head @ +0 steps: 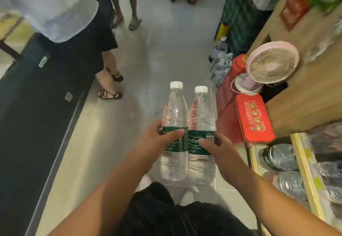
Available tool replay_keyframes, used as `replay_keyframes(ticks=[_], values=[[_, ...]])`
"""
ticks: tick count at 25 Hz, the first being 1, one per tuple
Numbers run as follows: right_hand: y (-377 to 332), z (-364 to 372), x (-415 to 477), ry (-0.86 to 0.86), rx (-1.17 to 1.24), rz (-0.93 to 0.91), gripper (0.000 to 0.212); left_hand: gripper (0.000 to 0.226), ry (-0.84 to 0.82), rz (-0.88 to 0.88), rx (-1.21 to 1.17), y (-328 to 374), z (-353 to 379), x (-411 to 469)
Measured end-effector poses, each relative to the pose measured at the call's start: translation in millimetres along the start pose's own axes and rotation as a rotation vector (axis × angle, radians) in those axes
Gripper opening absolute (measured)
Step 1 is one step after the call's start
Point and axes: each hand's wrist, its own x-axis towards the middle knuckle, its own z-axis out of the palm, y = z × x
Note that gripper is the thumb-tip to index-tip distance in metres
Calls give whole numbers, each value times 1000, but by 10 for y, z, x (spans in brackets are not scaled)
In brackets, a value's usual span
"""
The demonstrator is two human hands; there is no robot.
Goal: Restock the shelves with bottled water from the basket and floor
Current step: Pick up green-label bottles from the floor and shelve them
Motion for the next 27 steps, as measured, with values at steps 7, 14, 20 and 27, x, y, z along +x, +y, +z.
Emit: replay_keyframes(ticks=[7, 14, 20, 27], values=[[-119, -607, 178, 399, 204, -31, 20, 27, -339, 24, 255, 590, 740, 983], [-287, -934, 86, 776, 450, -69, 15, 21, -728, 73, 533, 1166, 1640, 1546], [-93, -1391, -274, 1016, 565, -80, 19, 29, -935, 113, 643, 1123, 2571, 1453], [291, -2440, -749, 1056, 563, -64, 20, 19, -944, 127, 657, 803, 3776, 1176]])
